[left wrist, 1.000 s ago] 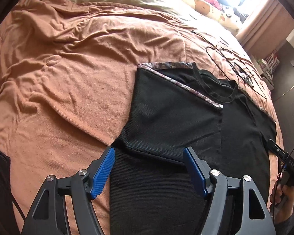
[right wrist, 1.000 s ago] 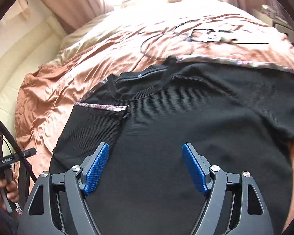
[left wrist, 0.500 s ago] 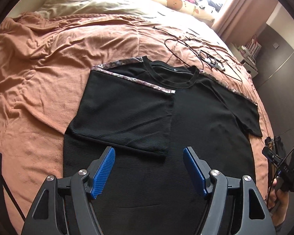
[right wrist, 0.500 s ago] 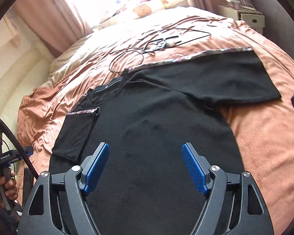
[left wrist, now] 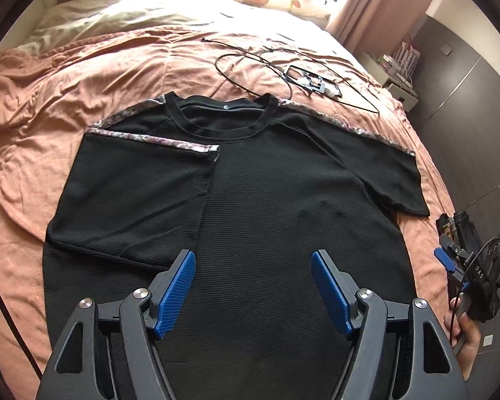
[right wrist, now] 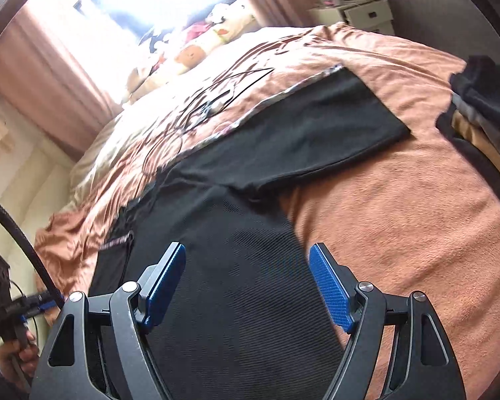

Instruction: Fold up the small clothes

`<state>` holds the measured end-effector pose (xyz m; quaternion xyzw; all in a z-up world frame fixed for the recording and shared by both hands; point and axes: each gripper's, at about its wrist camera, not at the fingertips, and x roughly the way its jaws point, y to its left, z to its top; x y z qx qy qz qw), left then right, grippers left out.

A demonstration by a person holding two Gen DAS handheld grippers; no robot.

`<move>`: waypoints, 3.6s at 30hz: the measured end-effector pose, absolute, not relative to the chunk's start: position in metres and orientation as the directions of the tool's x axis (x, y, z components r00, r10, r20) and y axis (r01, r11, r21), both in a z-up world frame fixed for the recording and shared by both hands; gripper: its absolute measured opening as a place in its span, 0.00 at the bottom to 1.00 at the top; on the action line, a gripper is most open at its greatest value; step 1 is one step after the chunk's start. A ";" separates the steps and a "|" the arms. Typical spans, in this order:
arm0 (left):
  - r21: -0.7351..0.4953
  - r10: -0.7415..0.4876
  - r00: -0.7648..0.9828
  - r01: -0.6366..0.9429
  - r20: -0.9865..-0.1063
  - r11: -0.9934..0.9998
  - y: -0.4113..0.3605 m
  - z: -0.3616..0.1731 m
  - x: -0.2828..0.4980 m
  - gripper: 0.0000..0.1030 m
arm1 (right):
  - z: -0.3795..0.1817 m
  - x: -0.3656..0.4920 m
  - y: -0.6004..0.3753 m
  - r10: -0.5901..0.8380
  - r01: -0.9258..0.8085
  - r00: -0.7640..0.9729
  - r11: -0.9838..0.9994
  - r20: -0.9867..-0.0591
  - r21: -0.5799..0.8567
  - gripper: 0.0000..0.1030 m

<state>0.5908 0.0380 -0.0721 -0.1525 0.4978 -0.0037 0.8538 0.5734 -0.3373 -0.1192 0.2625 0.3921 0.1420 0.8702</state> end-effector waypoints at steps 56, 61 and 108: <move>-0.375 -0.391 0.391 0.120 -0.833 0.919 -0.187 -0.186 0.784 0.15 | -0.103 0.639 -0.350 0.550 -0.135 0.761 0.651 -0.343 0.747 0.02; -0.409 -0.413 0.389 0.097 -0.824 0.907 -0.190 -0.191 0.792 0.15 | -0.098 0.638 -0.340 0.622 -0.213 0.719 0.622 -0.310 0.753 0.02; -0.398 -0.413 0.441 0.130 -0.797 0.908 -0.153 -0.099 0.721 0.18 | -0.147 0.651 -0.413 0.555 0.094 0.629 0.641 -0.545 0.762 0.64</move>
